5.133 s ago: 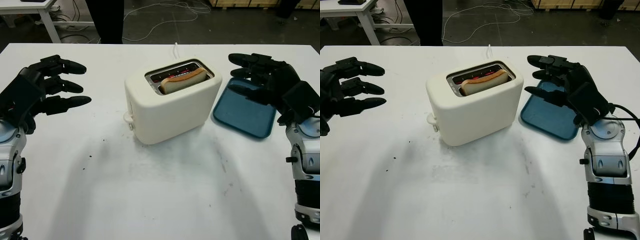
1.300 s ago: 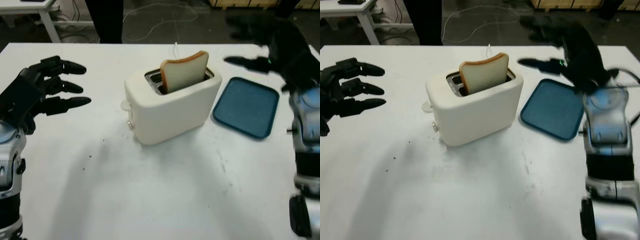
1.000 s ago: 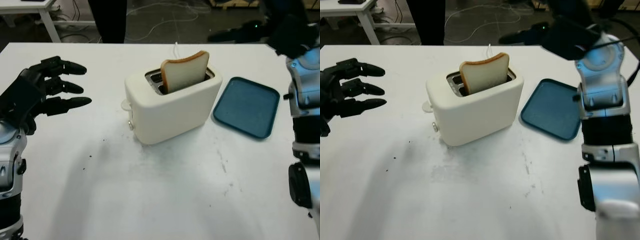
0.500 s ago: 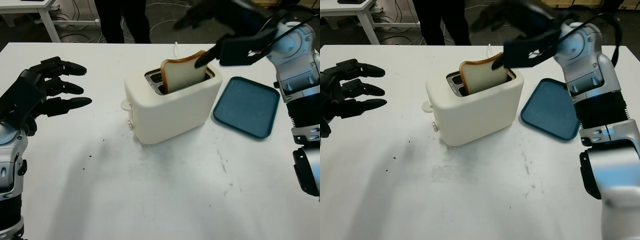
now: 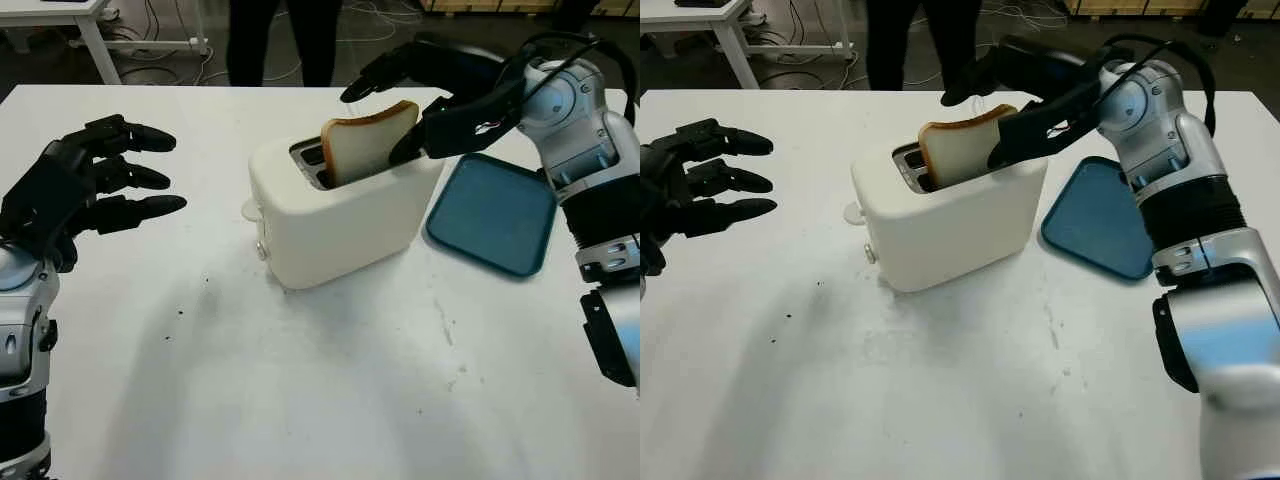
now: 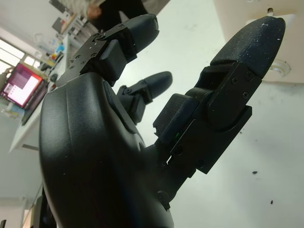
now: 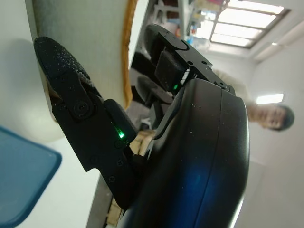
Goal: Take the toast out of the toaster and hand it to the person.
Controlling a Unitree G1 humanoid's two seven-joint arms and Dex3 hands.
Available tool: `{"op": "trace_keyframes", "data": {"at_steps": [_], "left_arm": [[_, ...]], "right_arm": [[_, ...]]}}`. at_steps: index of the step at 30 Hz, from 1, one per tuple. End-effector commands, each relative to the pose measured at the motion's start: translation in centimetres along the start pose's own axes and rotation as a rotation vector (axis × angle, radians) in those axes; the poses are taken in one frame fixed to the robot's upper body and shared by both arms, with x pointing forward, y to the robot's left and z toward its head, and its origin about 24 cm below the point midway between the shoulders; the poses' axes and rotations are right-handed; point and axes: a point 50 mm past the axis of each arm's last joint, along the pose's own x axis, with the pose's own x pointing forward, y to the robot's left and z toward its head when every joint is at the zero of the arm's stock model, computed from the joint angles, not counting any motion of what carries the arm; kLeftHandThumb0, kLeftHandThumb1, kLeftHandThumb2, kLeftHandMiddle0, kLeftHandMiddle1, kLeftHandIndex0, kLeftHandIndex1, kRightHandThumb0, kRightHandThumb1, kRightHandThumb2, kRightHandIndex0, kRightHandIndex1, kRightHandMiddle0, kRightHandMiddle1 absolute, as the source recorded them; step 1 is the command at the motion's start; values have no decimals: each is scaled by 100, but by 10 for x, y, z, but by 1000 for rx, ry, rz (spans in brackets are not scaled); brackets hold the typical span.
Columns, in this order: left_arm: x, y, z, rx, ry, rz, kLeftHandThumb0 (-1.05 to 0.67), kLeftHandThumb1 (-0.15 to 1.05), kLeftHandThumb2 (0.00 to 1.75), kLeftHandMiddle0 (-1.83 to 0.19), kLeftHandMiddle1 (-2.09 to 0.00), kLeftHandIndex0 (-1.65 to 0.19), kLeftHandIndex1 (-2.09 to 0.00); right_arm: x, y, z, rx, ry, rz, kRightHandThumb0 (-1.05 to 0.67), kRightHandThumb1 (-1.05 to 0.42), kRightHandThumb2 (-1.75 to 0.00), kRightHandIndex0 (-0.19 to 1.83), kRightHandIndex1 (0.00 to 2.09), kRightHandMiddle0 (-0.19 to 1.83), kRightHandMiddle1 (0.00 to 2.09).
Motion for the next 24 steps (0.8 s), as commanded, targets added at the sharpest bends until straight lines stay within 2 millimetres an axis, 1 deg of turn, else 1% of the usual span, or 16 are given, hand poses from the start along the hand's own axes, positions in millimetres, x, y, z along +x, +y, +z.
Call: {"op": "trace_keyframes", "data": {"at_steps": [1,4,7,9,11,12,14,15,16,17,19,21,24], "left_arm": [[1,-1,-1,2,1,4,-97,59,0,-49,-104,-47,-87],[0,-1,0,-1,4,6,-98,59,0,-49,-104,-47,-88],[0,-2,0,-8,5,7,-99,59,0,-49,-105,-46,-88],[0,-2,-1,-7,5,7,-98,58,0,-48,-105,-46,-89],[0,-2,-1,-1,5,6,-98,59,0,-48,-105,-45,-89],[0,-2,-1,-2,5,7,-99,59,0,-48,-105,-45,-89],[-1,-1,-1,-6,7,10,-99,59,0,-47,-105,-45,-89],[-1,-1,-1,-10,7,11,-98,58,0,-47,-106,-45,-90],[-1,-1,-1,-12,7,11,-98,58,0,-47,-106,-45,-90],[-1,-1,-1,-12,5,11,-97,58,0,-47,-106,-45,-90],[0,-1,-1,-10,2,9,-97,58,0,-47,-107,-45,-90],[0,-1,-1,-2,2,7,-97,59,0,-47,-107,-44,-91],[0,-1,-1,-1,6,6,-97,59,0,-46,-107,-44,-91]], "right_arm": [[3,7,-1,-9,0,5,-66,-65,-1,37,64,64,1],[4,13,-1,-21,-17,-17,-59,-66,-1,40,67,69,3],[5,18,-2,-22,-34,-40,-51,-68,-1,49,70,75,6],[5,20,-1,-3,-54,-56,-42,-71,-2,63,73,84,9],[6,21,0,8,-66,-60,-38,-75,-3,77,78,95,14],[6,21,0,9,-69,-60,-36,-79,-4,87,83,102,18],[6,21,0,8,-71,-57,-36,-83,-3,95,99,111,21],[6,21,1,2,-69,-53,-40,-87,-2,99,115,117,25],[6,21,1,-11,-66,-46,-43,-89,-2,101,122,120,29],[6,21,1,-32,-63,-40,-47,-90,-2,102,123,122,33],[6,20,1,-62,-59,-37,-55,-92,-8,111,112,121,49],[6,20,2,-87,-59,-40,-61,-92,-12,118,107,122,62],[5,19,2,-133,-53,-44,-66,-92,-20,120,113,120,84]]}}
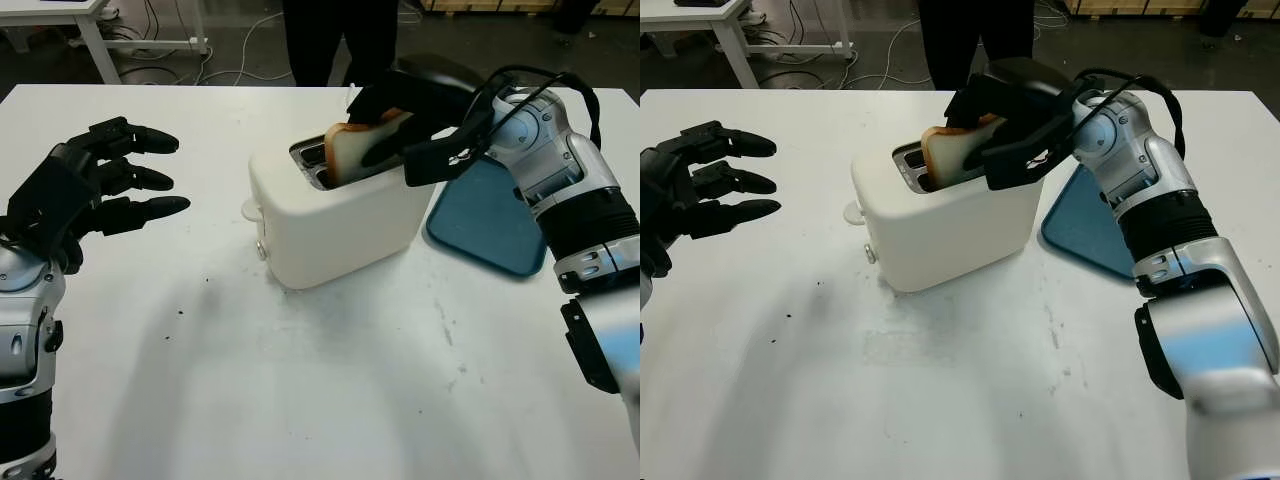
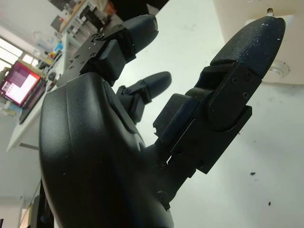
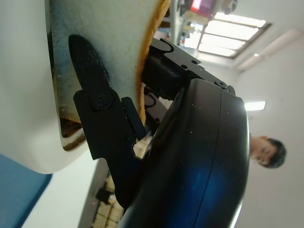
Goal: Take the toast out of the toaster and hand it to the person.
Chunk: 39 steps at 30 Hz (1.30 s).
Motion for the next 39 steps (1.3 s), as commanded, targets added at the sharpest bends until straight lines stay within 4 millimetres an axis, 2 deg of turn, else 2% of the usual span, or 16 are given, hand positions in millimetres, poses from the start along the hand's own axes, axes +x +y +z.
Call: {"op": "trace_keyframes", "data": {"at_steps": [1,6,9,11,26,39], "left_arm": [[-1,0,-1,3,7,3,-96,59,0,-46,-106,-44,-91],[1,-1,-2,6,2,9,-100,59,0,-47,-107,-45,-91],[2,-1,-2,-9,4,4,-98,58,0,-47,-107,-44,-92],[2,-2,-3,-10,5,4,-98,58,0,-46,-108,-44,-92],[0,-4,-4,-16,8,-2,-98,58,0,-45,-110,-43,-95],[-1,-4,-5,-23,14,1,-98,57,0,-43,-112,-41,-98]], "right_arm": [[-2,-1,-1,-51,3,8,-66,-92,-21,121,115,118,92],[-2,-5,-1,-72,8,-25,-64,-92,-21,123,128,108,123],[-2,-10,-3,-65,10,-33,-61,-92,-26,113,164,93,157],[-3,-15,-6,-47,14,-36,-58,-92,-30,110,172,87,170],[-16,-63,-24,178,66,-213,-43,-92,-27,102,175,82,175],[-26,-79,-43,426,111,-338,-42,-92,-32,109,175,91,175]]}}
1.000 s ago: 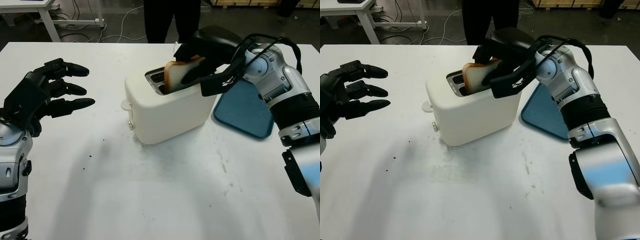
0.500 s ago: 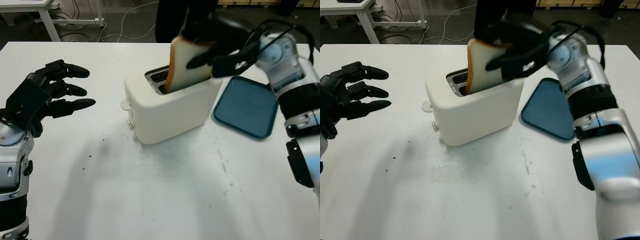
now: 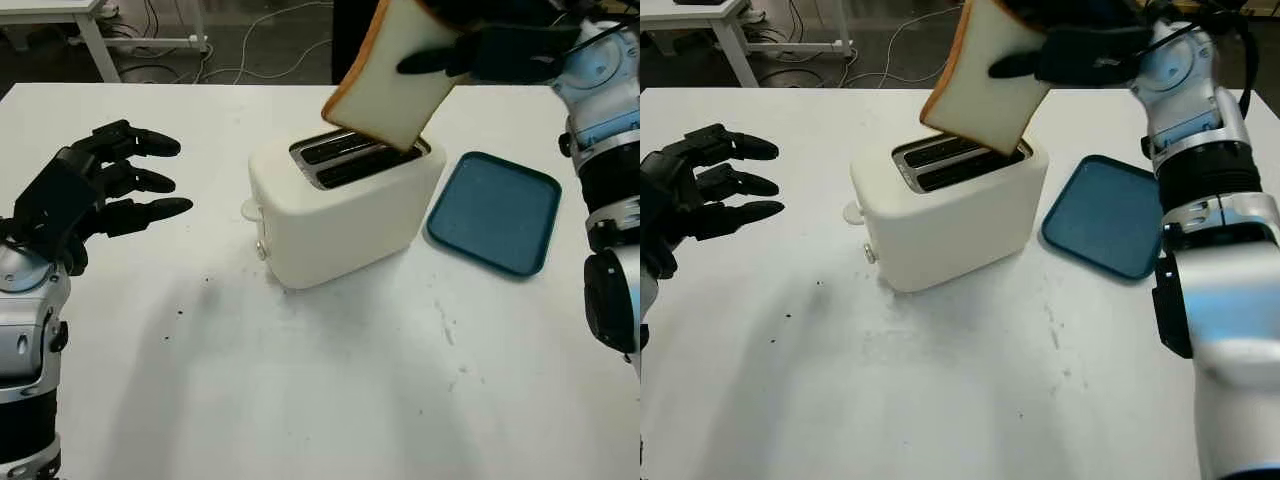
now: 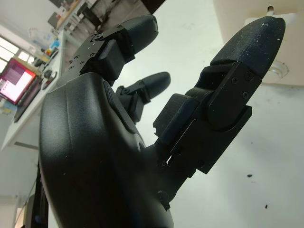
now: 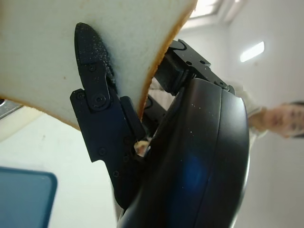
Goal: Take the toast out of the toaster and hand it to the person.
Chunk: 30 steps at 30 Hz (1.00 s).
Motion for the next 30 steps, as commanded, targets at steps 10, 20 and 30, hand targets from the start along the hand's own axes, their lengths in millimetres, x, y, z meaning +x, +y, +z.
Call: {"op": "trace_keyframes", "data": {"at_steps": [10,20,30], "left_arm": [[-2,0,-3,-10,6,-6,-95,57,0,-42,-113,-40,-99],[-3,1,-3,-8,9,-9,-97,57,0,-43,-113,-41,-99],[-1,2,-4,-10,11,-10,-97,57,0,-43,-113,-41,-99]], "right_arm": [[-9,-16,-36,401,227,-248,-38,-92,-33,107,175,87,175],[-32,-14,-71,508,378,-417,-31,-92,-37,98,175,75,175],[-46,-5,-90,539,481,-569,-42,-92,-27,96,175,70,175]]}}
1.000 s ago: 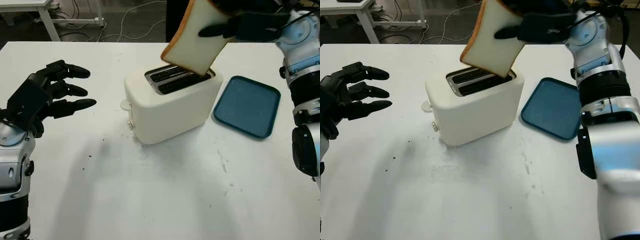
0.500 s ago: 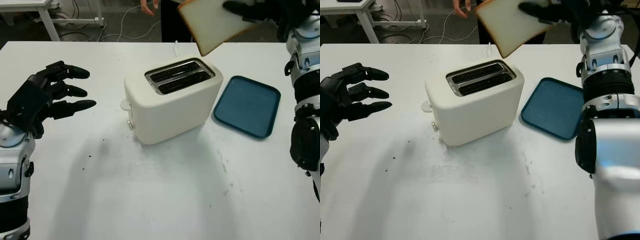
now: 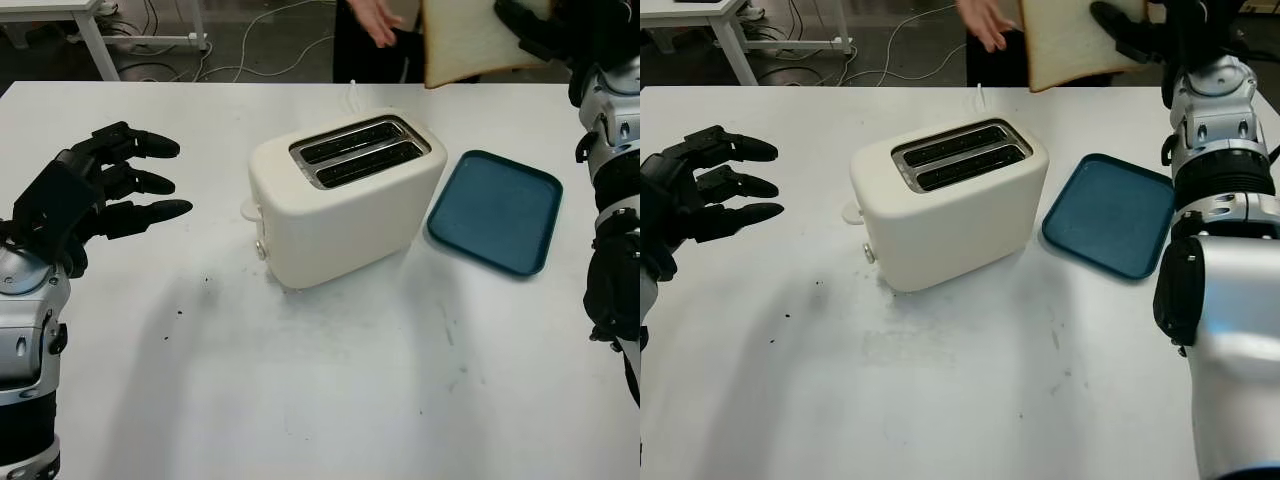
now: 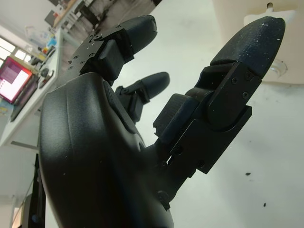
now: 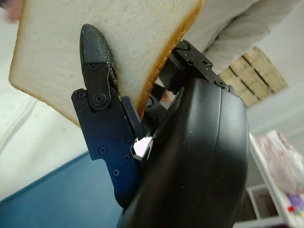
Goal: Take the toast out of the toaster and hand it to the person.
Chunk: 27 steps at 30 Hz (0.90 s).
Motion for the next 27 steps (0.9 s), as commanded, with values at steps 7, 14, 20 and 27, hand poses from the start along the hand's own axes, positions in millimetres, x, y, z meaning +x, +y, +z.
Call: {"op": "trace_keyframes", "data": {"at_steps": [7,14,20,27], "left_arm": [[0,2,0,7,2,-5,-98,57,0,-43,-112,-41,-98],[0,2,0,6,1,-5,-97,57,0,-44,-112,-42,-98],[0,2,0,17,4,-6,-97,57,0,-43,-111,-41,-98],[-1,2,-1,1,4,-7,-96,57,0,-44,-110,-41,-97]], "right_arm": [[-4,7,-20,55,57,-258,-34,-92,-23,84,175,31,157],[-6,14,-30,-2,87,-272,-37,-92,-20,95,175,66,173],[-6,24,-34,94,115,-246,-34,-92,-14,99,175,63,175],[-10,31,-46,52,148,-208,-29,-92,-19,94,175,44,175]]}}
